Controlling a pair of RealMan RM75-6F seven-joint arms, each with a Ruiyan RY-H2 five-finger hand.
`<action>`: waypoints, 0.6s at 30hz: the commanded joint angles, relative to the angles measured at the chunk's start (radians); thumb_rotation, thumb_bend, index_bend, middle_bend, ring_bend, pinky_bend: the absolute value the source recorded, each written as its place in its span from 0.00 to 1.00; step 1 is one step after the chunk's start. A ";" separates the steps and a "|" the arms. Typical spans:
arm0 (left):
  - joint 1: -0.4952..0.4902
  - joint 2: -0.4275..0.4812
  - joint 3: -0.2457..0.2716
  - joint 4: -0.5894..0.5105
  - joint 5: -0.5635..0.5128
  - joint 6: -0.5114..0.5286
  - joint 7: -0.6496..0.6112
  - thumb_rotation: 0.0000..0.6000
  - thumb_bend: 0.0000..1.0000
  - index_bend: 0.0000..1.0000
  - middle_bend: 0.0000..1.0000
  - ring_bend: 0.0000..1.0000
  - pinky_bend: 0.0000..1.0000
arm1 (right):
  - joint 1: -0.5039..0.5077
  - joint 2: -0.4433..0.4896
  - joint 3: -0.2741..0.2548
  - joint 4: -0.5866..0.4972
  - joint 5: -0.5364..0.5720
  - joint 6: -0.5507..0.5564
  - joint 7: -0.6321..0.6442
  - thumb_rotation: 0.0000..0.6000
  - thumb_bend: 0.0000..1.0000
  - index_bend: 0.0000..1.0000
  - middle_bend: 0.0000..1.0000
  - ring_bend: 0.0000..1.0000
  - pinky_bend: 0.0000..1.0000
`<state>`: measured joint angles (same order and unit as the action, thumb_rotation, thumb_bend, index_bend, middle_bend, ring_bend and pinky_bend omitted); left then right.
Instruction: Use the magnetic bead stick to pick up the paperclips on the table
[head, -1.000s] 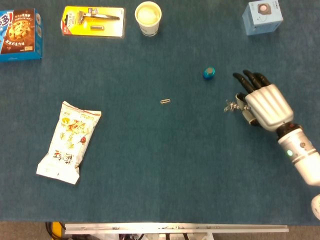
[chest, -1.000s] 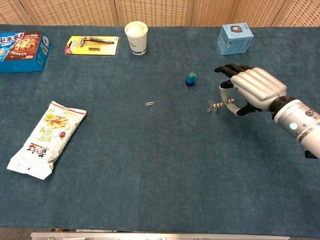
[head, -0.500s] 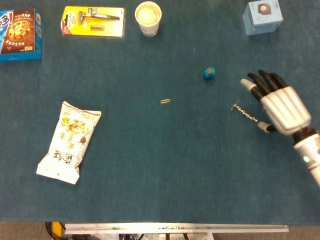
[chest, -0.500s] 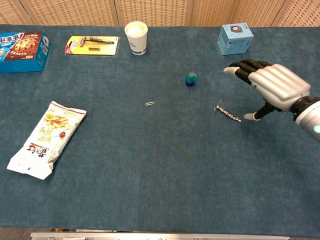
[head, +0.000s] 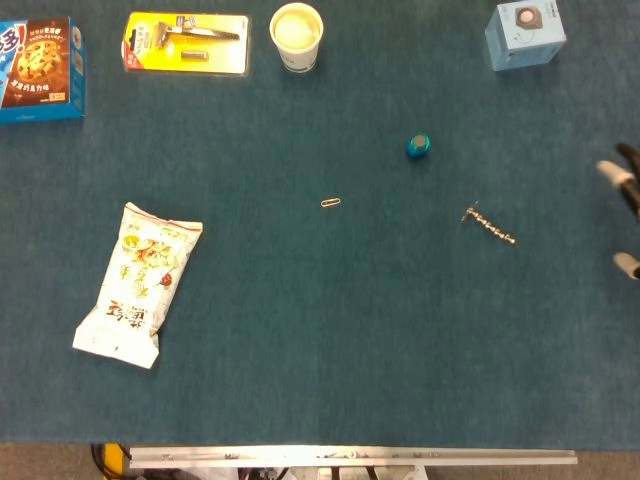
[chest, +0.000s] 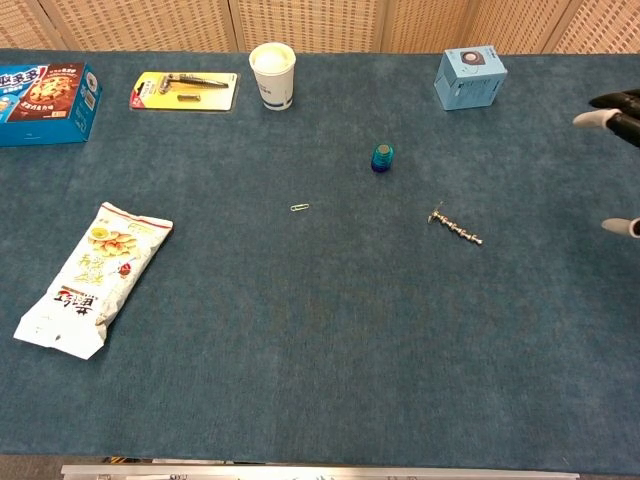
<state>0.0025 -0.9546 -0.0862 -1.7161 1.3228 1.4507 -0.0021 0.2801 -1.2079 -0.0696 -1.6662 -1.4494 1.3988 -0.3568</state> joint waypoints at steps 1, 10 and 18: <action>-0.027 -0.008 0.023 0.023 0.066 -0.038 -0.048 1.00 0.10 0.54 0.47 0.34 0.44 | -0.046 0.019 -0.007 -0.013 0.014 0.039 0.035 1.00 0.01 0.19 0.10 0.03 0.14; -0.089 -0.045 0.044 0.062 0.111 -0.127 -0.069 1.00 0.10 0.54 0.47 0.34 0.44 | -0.121 0.018 -0.003 0.055 0.005 0.082 0.181 1.00 0.01 0.20 0.10 0.03 0.14; -0.120 -0.062 0.045 0.088 0.096 -0.174 -0.089 1.00 0.10 0.54 0.47 0.35 0.44 | -0.146 0.019 0.032 0.096 0.021 0.084 0.275 1.00 0.01 0.21 0.10 0.02 0.14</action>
<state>-0.1157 -1.0148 -0.0413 -1.6290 1.4205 1.2781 -0.0917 0.1388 -1.1875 -0.0430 -1.5760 -1.4307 1.4823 -0.0881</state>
